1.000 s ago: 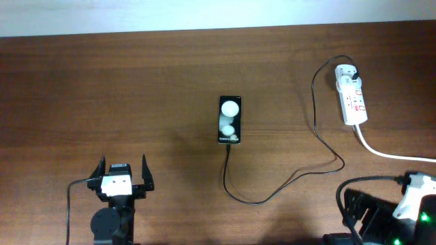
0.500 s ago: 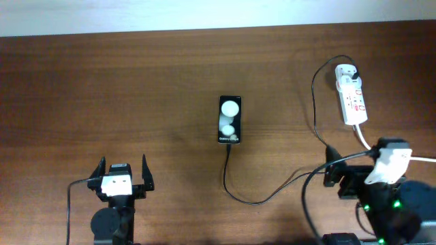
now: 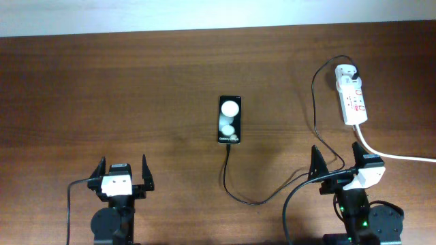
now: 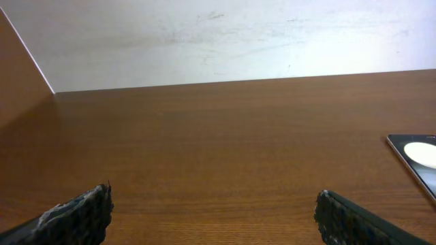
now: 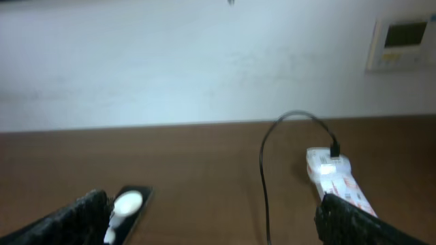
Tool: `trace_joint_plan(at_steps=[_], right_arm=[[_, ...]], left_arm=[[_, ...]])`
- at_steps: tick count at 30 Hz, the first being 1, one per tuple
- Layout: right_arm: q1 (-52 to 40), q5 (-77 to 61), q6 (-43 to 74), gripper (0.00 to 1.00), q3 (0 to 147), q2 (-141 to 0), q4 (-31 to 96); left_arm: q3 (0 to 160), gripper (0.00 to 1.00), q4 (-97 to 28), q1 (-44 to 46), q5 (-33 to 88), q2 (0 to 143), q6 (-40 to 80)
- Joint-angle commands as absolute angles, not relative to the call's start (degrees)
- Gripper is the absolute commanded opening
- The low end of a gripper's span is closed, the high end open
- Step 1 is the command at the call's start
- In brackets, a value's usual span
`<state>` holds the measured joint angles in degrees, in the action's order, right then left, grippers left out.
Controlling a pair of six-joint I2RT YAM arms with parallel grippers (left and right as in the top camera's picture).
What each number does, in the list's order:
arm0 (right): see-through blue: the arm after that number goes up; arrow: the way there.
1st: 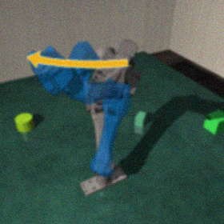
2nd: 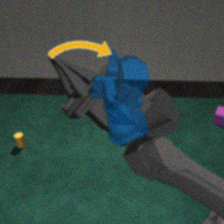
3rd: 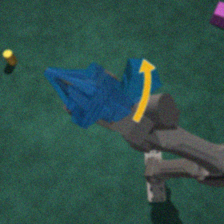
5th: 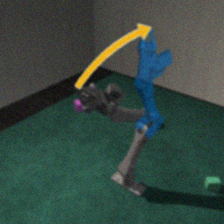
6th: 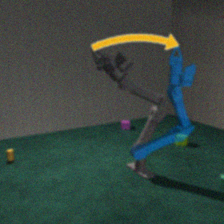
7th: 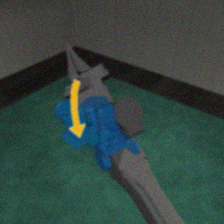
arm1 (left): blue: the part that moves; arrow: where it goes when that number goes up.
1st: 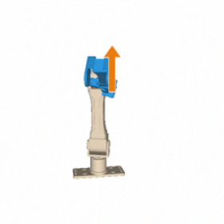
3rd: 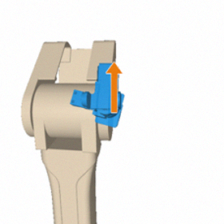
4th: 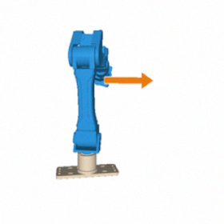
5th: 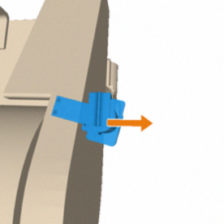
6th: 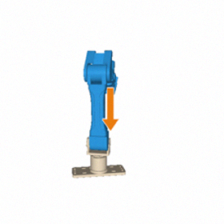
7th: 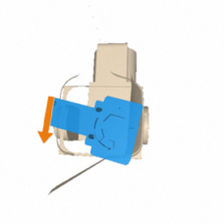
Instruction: Plug charger to phone and switch on socket
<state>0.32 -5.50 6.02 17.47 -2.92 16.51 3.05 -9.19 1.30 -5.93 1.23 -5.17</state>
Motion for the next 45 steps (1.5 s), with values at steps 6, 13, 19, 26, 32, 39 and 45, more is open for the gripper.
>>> trace_joint_plan(at_steps=[6, 13, 19, 26, 32, 39, 45], right_arm=[[-2.6, -5.4, 3.2, 0.99, 11.9, -0.2, 11.1], [-2.6, -5.4, -3.9, 0.99, 10.7, -0.2, 9.7], [-2.6, -5.4, -3.8, 0.99, 6.5, -0.2, 4.0], [-2.6, -4.8, -2.5, 0.99, 3.7, -0.2, 1.0], [-2.6, -1.6, 1.2, 0.99, 1.1, -0.2, 0.1], [-2.6, 0.9, 5.0, 0.99, 0.3, -0.2, 2.8], [-2.6, 0.7, 5.0, 0.99, 0.3, -0.2, 4.5]], left_arm=[[2.7, 0.99, -9.1, 1.0, -5.3, 1.0, -6.1], [2.7, 0.99, -9.1, 1.0, -5.3, 1.0, -6.1], [2.7, 0.99, -9.1, 1.0, -5.3, 1.0, -6.1], [2.7, 0.99, -9.1, 1.0, -5.3, 1.0, -6.1], [2.7, 0.99, -9.1, 1.0, -5.3, 1.0, -6.1], [2.7, 0.99, -9.1, 1.0, -5.3, 1.0, -6.1], [2.7, 0.99, -9.1, 1.0, -5.3, 1.0, -6.1]])
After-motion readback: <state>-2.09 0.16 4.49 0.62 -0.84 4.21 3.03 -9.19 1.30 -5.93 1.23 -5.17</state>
